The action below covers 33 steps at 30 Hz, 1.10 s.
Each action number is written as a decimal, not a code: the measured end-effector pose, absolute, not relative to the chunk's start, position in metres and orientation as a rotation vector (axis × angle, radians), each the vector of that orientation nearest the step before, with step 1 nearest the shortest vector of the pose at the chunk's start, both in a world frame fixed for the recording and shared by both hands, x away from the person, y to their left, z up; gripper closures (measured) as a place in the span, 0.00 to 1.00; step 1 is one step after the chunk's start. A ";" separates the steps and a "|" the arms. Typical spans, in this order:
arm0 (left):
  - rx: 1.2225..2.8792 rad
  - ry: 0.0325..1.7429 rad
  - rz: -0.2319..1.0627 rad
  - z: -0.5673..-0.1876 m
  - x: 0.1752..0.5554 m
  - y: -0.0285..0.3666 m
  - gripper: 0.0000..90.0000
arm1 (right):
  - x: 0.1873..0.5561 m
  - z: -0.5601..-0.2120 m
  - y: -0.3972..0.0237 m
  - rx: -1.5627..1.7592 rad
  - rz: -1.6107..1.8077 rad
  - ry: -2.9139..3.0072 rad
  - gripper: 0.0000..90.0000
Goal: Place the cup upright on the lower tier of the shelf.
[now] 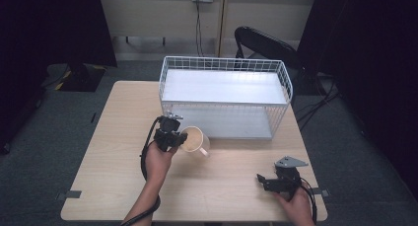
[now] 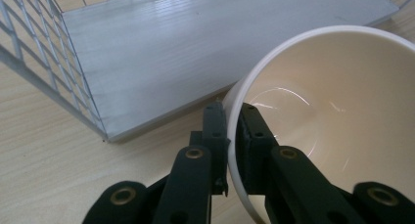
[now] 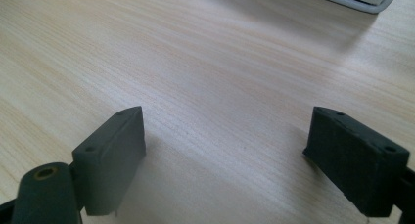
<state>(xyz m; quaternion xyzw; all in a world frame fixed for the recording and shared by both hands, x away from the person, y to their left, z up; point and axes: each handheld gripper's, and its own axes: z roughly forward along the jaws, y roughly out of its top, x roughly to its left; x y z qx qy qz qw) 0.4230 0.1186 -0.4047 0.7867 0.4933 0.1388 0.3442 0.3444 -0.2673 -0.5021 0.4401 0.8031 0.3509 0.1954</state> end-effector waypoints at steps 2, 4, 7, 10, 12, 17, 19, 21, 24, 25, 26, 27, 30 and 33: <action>2.031 1.287 0.358 -0.406 0.424 0.117 0.94 | 0.344 -0.502 -0.267 1.233 0.984 2.251 0.15; 2.021 1.280 0.353 -0.407 0.425 0.117 0.94 | 0.344 -0.502 -0.267 1.233 0.983 2.251 0.15; 2.002 1.281 0.348 -0.410 0.427 0.116 0.94 | 0.344 -0.502 -0.267 1.233 0.983 2.251 0.15; 1.996 1.280 0.367 -0.412 0.427 0.113 0.94 | 0.344 -0.502 -0.267 1.233 0.983 2.251 0.15; 1.989 1.276 0.383 -0.413 0.427 0.111 0.94 | 0.344 -0.502 -0.267 1.233 0.983 2.251 0.15; 1.960 1.279 0.419 -0.414 0.427 0.105 0.94 | 0.344 -0.502 -0.267 1.233 0.983 2.251 0.15; 1.945 1.277 0.434 -0.415 0.428 0.104 0.94 | 0.344 -0.502 -0.267 1.233 0.983 2.251 0.15; 1.926 1.280 0.442 -0.416 0.428 0.104 0.94 | 0.344 -0.502 -0.267 1.233 0.983 2.251 0.15; 1.932 1.276 0.458 -0.418 0.429 0.103 0.94 | 0.344 -0.502 -0.267 1.233 0.984 2.251 0.15; 1.930 1.277 0.465 -0.419 0.429 0.103 0.94 | 0.344 -0.502 -0.267 1.233 0.983 2.251 0.15; 1.911 1.283 0.469 -0.420 0.429 0.102 0.94 | 0.344 -0.502 -0.267 1.233 0.983 2.251 0.15; 1.906 1.286 0.479 -0.421 0.429 0.102 0.94 | 0.344 -0.502 -0.267 1.233 0.984 2.251 0.15; 1.890 1.290 0.499 -0.424 0.429 0.100 0.94 | 0.344 -0.502 -0.267 1.233 0.984 2.251 0.15; 1.874 1.290 0.514 -0.426 0.430 0.098 0.94 | 0.344 -0.502 -0.267 1.233 0.984 2.251 0.15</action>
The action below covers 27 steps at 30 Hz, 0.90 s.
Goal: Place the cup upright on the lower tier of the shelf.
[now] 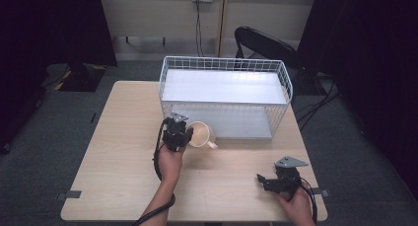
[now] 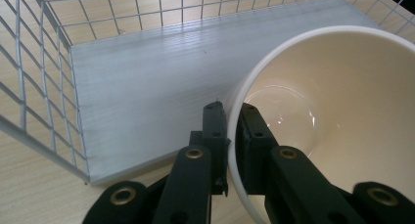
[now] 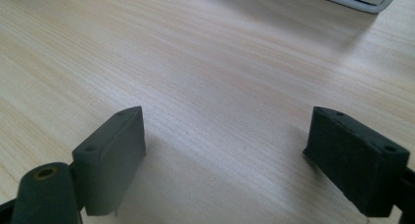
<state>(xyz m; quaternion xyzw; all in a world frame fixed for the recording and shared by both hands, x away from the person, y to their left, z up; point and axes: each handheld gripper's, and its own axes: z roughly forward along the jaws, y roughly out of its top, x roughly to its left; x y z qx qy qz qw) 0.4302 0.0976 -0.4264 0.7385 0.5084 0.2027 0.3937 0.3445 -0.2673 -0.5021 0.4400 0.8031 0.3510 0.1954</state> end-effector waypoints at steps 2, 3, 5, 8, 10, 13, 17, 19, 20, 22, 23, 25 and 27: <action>1.871 1.294 0.522 -0.428 0.431 0.095 0.94 | 0.344 -0.502 -0.267 1.233 0.983 2.251 0.15; 1.882 1.290 0.527 -0.428 0.431 0.094 0.94 | 0.344 -0.502 -0.267 1.233 0.984 2.251 0.15; 1.884 1.288 0.537 -0.430 0.431 0.093 0.94 | 0.344 -0.502 -0.267 1.233 0.984 2.251 0.15; 1.873 1.294 0.541 -0.431 0.432 0.091 0.94 | 0.344 -0.502 -0.267 1.233 0.983 2.251 0.15; 1.857 1.304 0.551 -0.432 0.433 0.090 0.94 | 0.344 -0.502 -0.267 1.233 0.983 2.251 0.15; 1.841 1.315 0.568 -0.433 0.433 0.090 0.94 | 0.344 -0.502 -0.267 1.233 0.984 2.251 0.15; 1.812 1.322 0.577 -0.435 0.433 0.087 0.94 | 0.344 -0.502 -0.267 1.233 0.984 2.251 0.15; 1.808 1.326 0.593 -0.436 0.434 0.085 0.94 | 0.344 -0.502 -0.267 1.233 0.985 2.251 0.15; 1.808 1.326 0.593 -0.436 0.434 0.085 0.94 | 0.344 -0.502 -0.267 1.233 0.985 2.251 0.15; 1.809 1.330 0.601 -0.435 0.436 0.082 0.94 | 0.344 -0.502 -0.267 1.233 0.985 2.251 0.15; 1.805 1.332 0.604 -0.435 0.436 0.081 0.94 | 0.344 -0.502 -0.267 1.233 0.985 2.251 0.15; 1.803 1.335 0.611 -0.435 0.437 0.080 0.94 | 0.344 -0.502 -0.267 1.233 0.985 2.251 0.15; 1.797 1.341 0.627 -0.435 0.438 0.079 0.94 | 0.344 -0.502 -0.267 1.233 0.985 2.251 0.15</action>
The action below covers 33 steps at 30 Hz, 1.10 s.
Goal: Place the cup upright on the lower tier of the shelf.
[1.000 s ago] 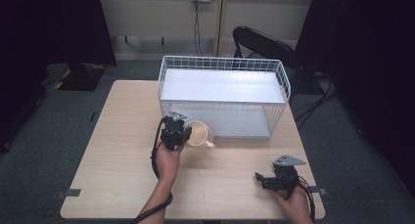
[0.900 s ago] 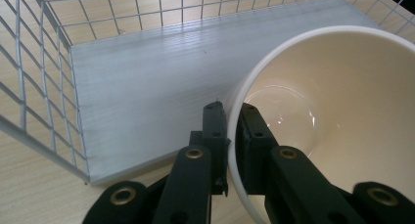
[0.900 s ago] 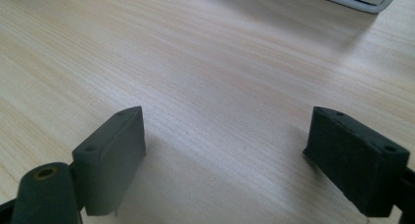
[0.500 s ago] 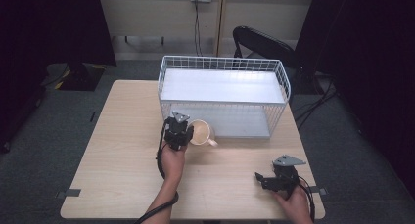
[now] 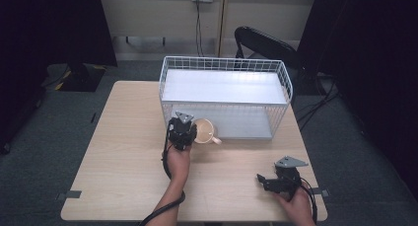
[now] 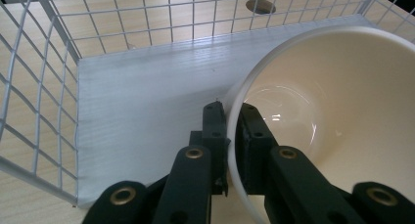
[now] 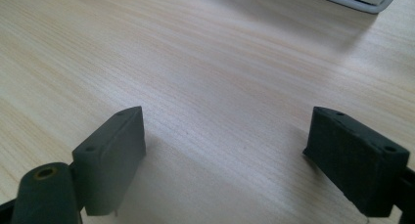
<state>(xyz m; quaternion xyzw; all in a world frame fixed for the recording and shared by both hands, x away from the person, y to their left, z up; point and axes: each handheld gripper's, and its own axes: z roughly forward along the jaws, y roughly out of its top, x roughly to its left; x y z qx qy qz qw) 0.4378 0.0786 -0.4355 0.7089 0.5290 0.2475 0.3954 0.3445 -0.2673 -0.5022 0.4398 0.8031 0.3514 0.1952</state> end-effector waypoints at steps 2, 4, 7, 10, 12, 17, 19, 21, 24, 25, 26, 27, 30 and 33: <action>1.796 1.350 0.630 -0.437 0.439 0.078 0.94 | 0.344 -0.502 -0.267 1.233 0.985 2.251 0.15; 1.794 1.356 0.638 -0.438 0.440 0.076 0.94 | 0.345 -0.502 -0.267 1.232 0.985 2.251 0.15; 1.780 1.365 0.649 -0.440 0.441 0.075 0.94 | 0.344 -0.502 -0.267 1.233 0.985 2.251 0.15; 1.772 1.370 0.652 -0.440 0.442 0.074 0.94 | 0.344 -0.502 -0.267 1.233 0.985 2.251 0.15; 1.776 1.370 0.661 -0.441 0.443 0.074 0.94 | 0.344 -0.502 -0.267 1.233 0.985 2.251 0.15; 1.767 1.374 0.675 -0.440 0.445 0.071 0.94 | 0.344 -0.502 -0.267 1.233 0.985 2.251 0.15; 1.759 1.376 0.684 -0.440 0.445 0.069 0.94 | 0.344 -0.502 -0.267 1.233 0.985 2.251 0.15; 1.750 1.379 0.677 -0.441 0.446 0.069 0.94 | 0.344 -0.502 -0.267 1.233 0.985 2.251 0.15; 1.745 1.385 0.690 -0.441 0.447 0.068 0.94 | 0.344 -0.502 -0.267 1.233 0.985 2.251 0.15; 1.740 1.387 0.696 -0.441 0.448 0.067 0.94 | 0.344 -0.502 -0.267 1.233 0.985 2.251 0.15; 1.741 1.387 0.700 -0.441 0.448 0.067 0.94 | 0.344 -0.502 -0.267 1.233 0.985 2.251 0.15; 1.732 1.390 0.701 -0.441 0.449 0.066 0.94 | 0.344 -0.502 -0.267 1.233 0.985 2.251 0.15; 1.718 1.397 0.723 -0.442 0.450 0.065 0.93 | 0.344 -0.502 -0.267 1.233 0.985 2.251 0.15; 1.710 1.400 0.720 -0.442 0.450 0.065 0.92 | 0.344 -0.502 -0.267 1.233 0.985 2.251 0.15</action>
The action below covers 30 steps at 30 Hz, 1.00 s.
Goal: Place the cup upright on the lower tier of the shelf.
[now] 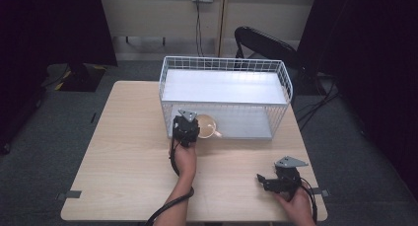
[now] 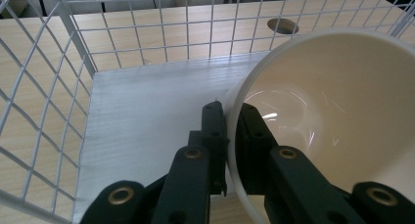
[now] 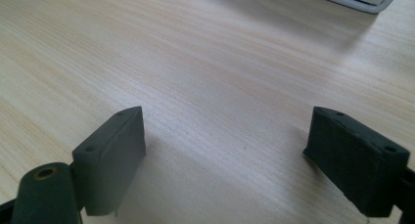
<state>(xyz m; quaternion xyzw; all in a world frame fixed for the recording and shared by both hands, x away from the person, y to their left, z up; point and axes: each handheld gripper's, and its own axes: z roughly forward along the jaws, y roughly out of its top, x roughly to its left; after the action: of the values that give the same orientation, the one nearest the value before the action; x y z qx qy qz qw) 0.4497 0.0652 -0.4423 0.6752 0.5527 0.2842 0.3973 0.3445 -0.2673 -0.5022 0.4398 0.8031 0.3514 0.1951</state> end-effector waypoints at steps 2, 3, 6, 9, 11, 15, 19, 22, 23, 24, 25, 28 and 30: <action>1.675 1.400 0.714 -0.443 0.449 0.066 0.91 | 0.344 -0.502 -0.267 1.233 0.985 2.251 0.15; 1.676 1.397 0.717 -0.443 0.449 0.066 0.91 | 0.344 -0.502 -0.267 1.233 0.985 2.251 0.15; 1.674 1.390 0.721 -0.443 0.449 0.066 0.88 | 0.344 -0.502 -0.267 1.233 0.985 2.251 0.15; 1.652 1.380 0.717 -0.444 0.449 0.065 0.75 | 0.344 -0.502 -0.267 1.233 0.985 2.251 0.15; 1.650 1.362 0.730 -0.444 0.448 0.066 0.67 | 0.344 -0.502 -0.267 1.233 0.985 2.251 0.15; 1.611 1.281 0.755 -0.444 0.447 0.068 0.50 | 0.344 -0.502 -0.267 1.233 0.985 2.251 0.15; 1.637 1.203 0.776 -0.440 0.446 0.067 0.43 | 0.344 -0.502 -0.267 1.233 0.985 2.251 0.15; 1.624 1.165 0.787 -0.436 0.446 0.066 0.40 | 0.344 -0.502 -0.267 1.233 0.985 2.251 0.15; 1.623 1.149 0.785 -0.435 0.445 0.067 0.39 | 0.344 -0.502 -0.267 1.233 0.985 2.251 0.15; 1.628 1.152 0.794 -0.434 0.445 0.066 0.37 | 0.344 -0.502 -0.267 1.232 0.985 2.251 0.15; 1.637 1.139 0.793 -0.434 0.445 0.066 0.37 | 0.345 -0.502 -0.267 1.233 0.985 2.251 0.15; 1.663 1.130 0.790 -0.435 0.443 0.066 0.36 | 0.344 -0.502 -0.267 1.233 0.985 2.251 0.15; 1.672 1.127 0.772 -0.435 0.441 0.066 0.35 | 0.345 -0.502 -0.267 1.233 0.985 2.251 0.15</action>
<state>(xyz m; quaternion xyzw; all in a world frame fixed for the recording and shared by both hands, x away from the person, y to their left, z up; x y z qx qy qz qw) 0.4414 0.0663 -0.4353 0.6829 0.4604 0.3152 0.4716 0.3445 -0.2673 -0.5022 0.4398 0.8031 0.3515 0.1952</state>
